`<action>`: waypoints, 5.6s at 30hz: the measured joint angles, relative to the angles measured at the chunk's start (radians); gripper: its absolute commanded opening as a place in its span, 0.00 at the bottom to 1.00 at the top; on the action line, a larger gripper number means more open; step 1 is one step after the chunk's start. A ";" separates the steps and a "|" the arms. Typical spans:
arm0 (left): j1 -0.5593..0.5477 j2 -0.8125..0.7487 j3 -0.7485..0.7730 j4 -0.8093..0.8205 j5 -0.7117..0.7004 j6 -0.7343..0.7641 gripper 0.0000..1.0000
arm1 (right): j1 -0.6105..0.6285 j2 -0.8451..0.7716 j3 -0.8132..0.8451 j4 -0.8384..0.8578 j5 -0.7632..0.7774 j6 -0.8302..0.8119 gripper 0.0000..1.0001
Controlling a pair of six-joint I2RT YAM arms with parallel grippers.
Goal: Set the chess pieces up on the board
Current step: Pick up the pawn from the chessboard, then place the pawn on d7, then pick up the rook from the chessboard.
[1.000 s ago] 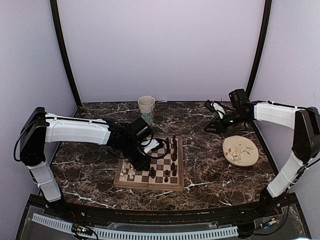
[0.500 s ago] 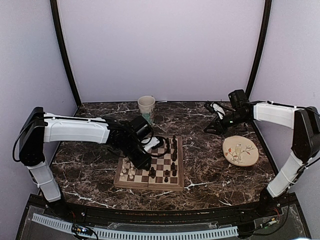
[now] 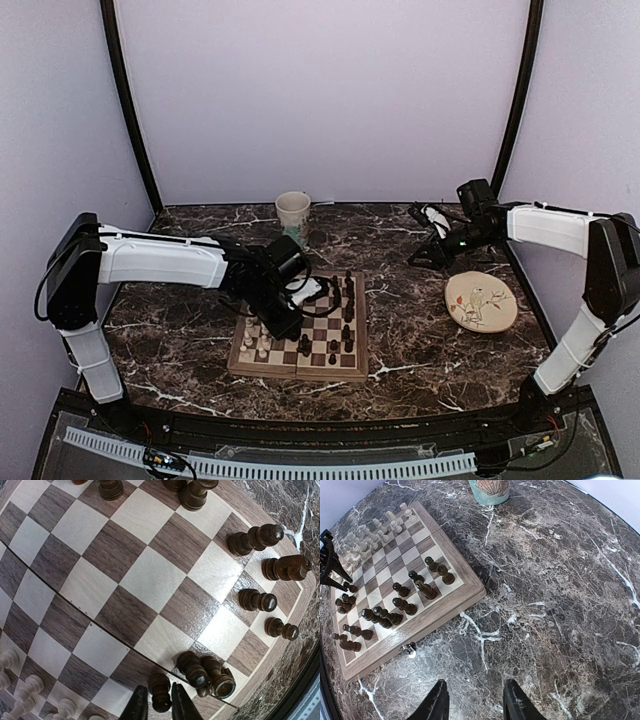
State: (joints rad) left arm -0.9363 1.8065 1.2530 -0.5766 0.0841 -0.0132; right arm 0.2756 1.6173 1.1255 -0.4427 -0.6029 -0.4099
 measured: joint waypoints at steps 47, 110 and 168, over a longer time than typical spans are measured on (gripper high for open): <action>0.000 0.284 0.352 0.121 -0.025 0.037 0.08 | 0.000 0.000 0.000 -0.002 0.001 -0.005 0.37; 0.177 -0.620 -0.385 0.128 -0.220 -0.156 0.41 | 0.809 0.380 0.512 -0.369 0.358 -0.155 0.35; 0.182 -0.619 -0.435 0.217 -0.146 -0.155 0.41 | 0.796 0.394 0.584 -0.404 0.401 -0.150 0.12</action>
State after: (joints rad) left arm -0.7544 1.1873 0.8177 -0.3592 -0.0624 -0.1684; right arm 1.0718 2.0117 1.7096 -0.8471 -0.2016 -0.5602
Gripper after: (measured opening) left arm 0.413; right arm 0.128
